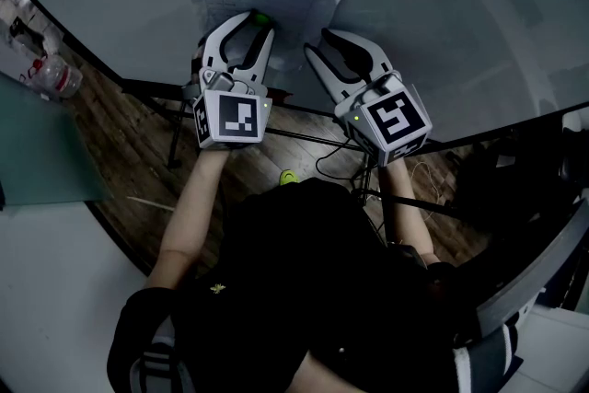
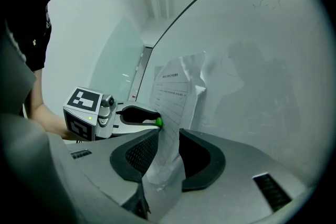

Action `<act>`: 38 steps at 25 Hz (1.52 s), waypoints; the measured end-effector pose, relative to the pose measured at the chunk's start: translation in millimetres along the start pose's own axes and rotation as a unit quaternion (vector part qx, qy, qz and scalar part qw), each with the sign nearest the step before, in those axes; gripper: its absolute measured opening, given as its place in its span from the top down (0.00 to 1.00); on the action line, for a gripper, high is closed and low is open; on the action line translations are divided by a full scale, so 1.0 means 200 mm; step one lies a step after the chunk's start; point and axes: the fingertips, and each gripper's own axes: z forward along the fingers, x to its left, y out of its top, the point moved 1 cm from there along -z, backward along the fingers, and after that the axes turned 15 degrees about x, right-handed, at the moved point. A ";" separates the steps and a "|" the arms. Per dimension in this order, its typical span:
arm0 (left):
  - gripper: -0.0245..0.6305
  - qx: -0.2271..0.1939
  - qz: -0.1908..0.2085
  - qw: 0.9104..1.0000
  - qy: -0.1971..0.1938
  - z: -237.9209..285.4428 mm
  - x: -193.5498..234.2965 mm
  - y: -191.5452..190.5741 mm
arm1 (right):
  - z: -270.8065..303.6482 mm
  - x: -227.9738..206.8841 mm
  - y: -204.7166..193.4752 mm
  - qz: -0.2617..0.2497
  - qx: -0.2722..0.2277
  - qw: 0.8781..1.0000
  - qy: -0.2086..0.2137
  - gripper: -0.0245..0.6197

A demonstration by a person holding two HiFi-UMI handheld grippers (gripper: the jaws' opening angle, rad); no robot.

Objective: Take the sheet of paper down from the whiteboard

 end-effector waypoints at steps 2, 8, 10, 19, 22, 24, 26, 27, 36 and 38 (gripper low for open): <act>0.74 0.001 -0.001 1.000 0.001 0.00 0.00 0.00 | 0.00 -0.01 0.00 0.004 0.002 1.000 -0.004 0.81; 0.75 0.002 -0.002 1.000 0.002 0.00 0.01 0.00 | 0.00 -0.04 -0.02 0.018 0.006 1.000 -0.017 0.80; 0.75 0.003 -0.001 1.000 0.003 0.00 0.01 0.00 | 0.00 -0.04 -0.02 0.025 0.006 0.999 -0.019 0.80; 0.76 0.004 0.004 1.000 0.000 0.00 0.01 0.00 | 0.00 -0.09 -0.05 0.050 0.004 0.998 -0.031 0.80; 0.76 0.005 0.004 1.000 -0.002 0.00 0.01 0.00 | 0.02 -0.10 -0.05 0.057 0.002 0.998 -0.026 0.80; 0.76 0.005 0.005 1.000 -0.003 0.00 0.01 0.00 | 0.03 -0.10 -0.05 0.059 0.001 0.998 -0.021 0.80; 0.76 0.005 0.006 1.000 -0.004 0.00 0.01 0.00 | 0.04 -0.09 -0.04 0.059 0.000 0.998 -0.017 0.80; 0.76 0.005 0.007 1.000 -0.004 0.00 0.01 0.00 | 0.04 -0.08 -0.04 0.059 -0.001 0.998 -0.014 0.80; 0.76 0.007 0.009 1.000 -0.006 -0.01 0.01 0.00 | 0.07 -0.07 -0.01 0.056 -0.010 0.998 -0.005 0.80; 0.76 0.006 0.010 1.000 -0.006 -0.01 0.01 0.00 | 0.07 -0.08 -0.01 0.055 -0.011 0.998 -0.013 0.84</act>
